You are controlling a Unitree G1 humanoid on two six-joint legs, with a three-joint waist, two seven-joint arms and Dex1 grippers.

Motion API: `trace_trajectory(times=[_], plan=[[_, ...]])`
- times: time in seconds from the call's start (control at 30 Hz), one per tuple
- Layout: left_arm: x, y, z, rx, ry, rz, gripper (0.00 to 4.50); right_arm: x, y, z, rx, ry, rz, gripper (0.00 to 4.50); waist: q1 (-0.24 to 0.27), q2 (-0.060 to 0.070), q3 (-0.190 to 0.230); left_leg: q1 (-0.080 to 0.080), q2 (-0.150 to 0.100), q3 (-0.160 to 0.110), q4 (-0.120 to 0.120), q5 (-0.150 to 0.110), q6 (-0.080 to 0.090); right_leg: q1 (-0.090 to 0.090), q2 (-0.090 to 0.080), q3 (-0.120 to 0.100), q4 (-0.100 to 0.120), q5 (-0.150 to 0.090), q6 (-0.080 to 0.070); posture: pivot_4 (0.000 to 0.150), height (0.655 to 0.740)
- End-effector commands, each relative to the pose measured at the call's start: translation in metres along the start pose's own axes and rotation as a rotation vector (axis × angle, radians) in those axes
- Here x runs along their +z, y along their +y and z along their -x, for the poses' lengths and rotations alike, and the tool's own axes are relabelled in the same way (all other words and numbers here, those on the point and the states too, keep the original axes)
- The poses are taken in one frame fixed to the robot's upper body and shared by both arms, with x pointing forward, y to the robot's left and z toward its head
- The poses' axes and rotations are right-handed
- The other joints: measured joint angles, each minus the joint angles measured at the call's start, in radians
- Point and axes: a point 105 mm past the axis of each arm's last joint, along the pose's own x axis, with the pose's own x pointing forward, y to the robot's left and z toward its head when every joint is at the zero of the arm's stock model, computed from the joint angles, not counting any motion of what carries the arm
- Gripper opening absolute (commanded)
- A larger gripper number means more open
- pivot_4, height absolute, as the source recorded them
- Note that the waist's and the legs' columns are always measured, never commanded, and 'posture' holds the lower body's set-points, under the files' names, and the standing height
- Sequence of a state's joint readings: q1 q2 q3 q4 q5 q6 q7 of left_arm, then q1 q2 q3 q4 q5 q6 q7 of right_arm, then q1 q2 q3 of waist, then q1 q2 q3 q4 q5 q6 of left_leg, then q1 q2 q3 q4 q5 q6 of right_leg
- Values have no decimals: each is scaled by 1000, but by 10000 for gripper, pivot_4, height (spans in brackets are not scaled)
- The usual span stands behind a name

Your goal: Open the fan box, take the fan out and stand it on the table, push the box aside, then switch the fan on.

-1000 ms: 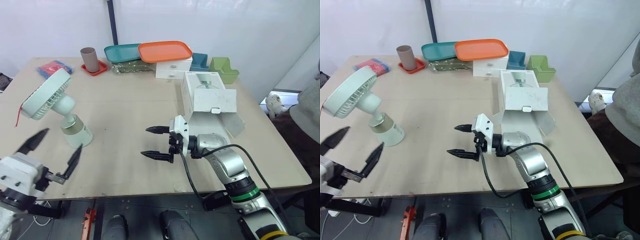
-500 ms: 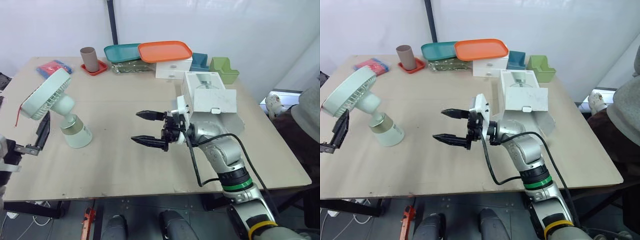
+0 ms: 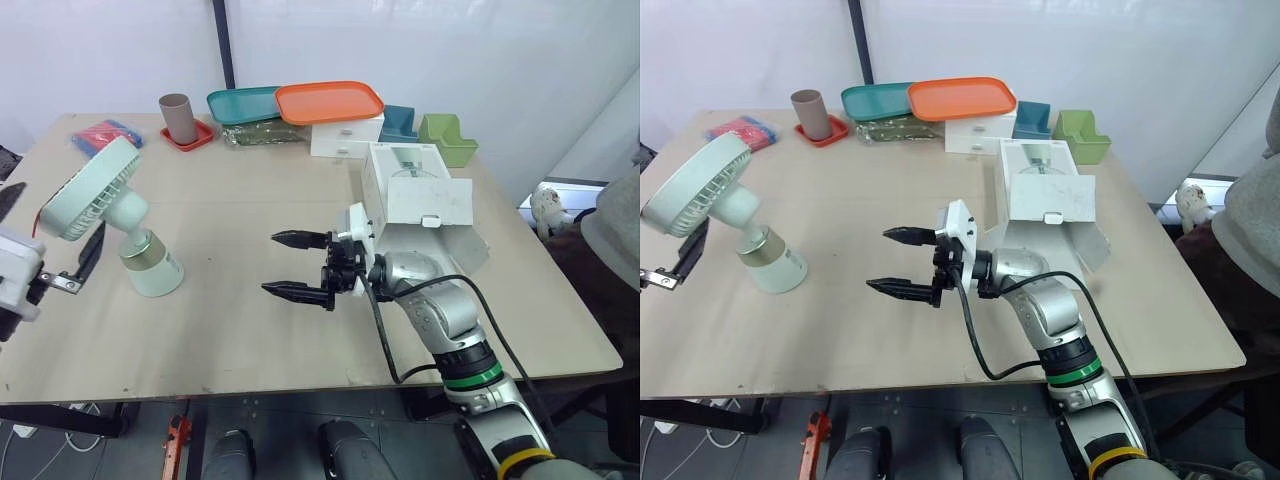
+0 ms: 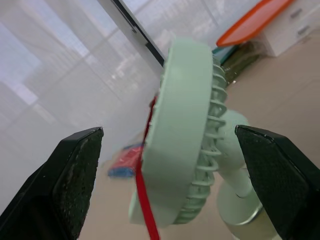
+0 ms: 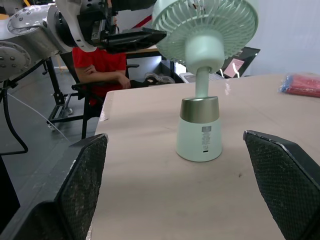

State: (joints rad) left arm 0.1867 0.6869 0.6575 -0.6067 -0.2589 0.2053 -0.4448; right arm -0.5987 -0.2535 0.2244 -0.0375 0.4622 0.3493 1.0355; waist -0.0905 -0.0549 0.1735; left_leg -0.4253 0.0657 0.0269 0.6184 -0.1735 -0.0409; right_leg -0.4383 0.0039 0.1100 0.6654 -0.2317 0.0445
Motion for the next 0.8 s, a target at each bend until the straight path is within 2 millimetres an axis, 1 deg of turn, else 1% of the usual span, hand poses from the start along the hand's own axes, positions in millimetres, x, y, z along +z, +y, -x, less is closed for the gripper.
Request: trace_trajectory(times=[0.03,0.27,0.4,0.47,0.5,0.53,0.8], plan=[[2,1,-6,-25,-5,-19,45000,10,2,0,-8,-26,55,44461,0,0,0,0,0,0,0,0,0,0,0,0,0,0,0,1500,7400],[2,2,-14,-33,-23,-18,45000,7,1,3,-31,-14,64,44461,1,0,0,0,0,0,0,0,0,0,0,0,0,0,0,1500,7400],[1,3,-17,-28,-21,-32,33504,6,2,4,-38,-8,66,45000,1,0,0,0,0,0,0,0,0,0,0,0,0,0,0,1500,7400],[-1,5,-17,-16,-15,-35,27325,6,2,5,-41,-6,66,45000,1,0,0,0,0,0,0,0,0,0,0,0,0,0,0,1500,7400],[-2,6,-17,-14,-10,-41,23471,5,2,5,-45,-4,66,45000,1,0,0,0,0,0,0,0,0,0,0,0,0,0,0,1500,7400],[-3,6,-17,-13,-7,-46,21438,5,2,6,-48,-2,66,45000,1,0,0,0,0,0,0,0,0,0,0,0,0,0,0,1500,7400],[-9,9,-20,6,19,-68,21438,2,2,5,-55,10,74,45000,1,0,0,0,0,0,0,0,0,0,0,0,0,0,0,1500,7400]])
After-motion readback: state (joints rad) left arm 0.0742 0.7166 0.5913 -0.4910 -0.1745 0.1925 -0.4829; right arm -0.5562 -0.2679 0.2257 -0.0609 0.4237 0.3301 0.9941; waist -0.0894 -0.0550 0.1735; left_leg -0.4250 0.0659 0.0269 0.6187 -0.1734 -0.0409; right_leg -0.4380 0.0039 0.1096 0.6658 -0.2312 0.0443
